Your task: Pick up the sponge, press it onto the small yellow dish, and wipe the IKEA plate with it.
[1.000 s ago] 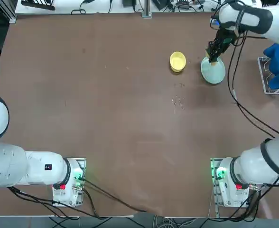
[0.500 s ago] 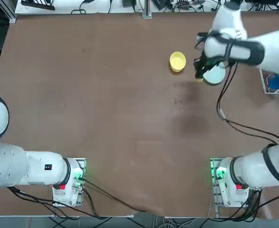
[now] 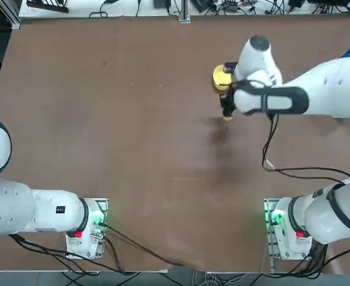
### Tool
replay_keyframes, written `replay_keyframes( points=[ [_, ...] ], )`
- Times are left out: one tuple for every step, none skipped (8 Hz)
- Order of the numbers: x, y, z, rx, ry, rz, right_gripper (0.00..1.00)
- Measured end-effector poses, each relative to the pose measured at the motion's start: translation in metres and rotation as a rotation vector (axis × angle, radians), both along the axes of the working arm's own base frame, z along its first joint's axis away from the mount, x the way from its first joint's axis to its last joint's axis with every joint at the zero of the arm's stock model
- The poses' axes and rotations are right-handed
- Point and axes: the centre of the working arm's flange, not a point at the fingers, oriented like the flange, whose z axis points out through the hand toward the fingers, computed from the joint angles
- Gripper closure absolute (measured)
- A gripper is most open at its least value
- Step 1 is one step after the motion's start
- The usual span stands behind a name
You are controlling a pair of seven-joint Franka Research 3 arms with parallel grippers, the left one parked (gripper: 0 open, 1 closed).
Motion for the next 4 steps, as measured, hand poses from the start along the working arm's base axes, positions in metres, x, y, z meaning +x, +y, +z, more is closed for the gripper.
replay_keyframes(
  points=[
    [-0.012,0.009,-0.017,0.007,-0.011,-0.009,0.84],
    [-0.022,0.012,-0.032,0.009,-0.014,-0.014,0.84],
    [-0.029,0.014,-0.044,0.004,-0.008,-0.017,0.84],
    [-0.032,0.015,-0.051,-0.001,0.000,-0.022,0.84]
  ],
)
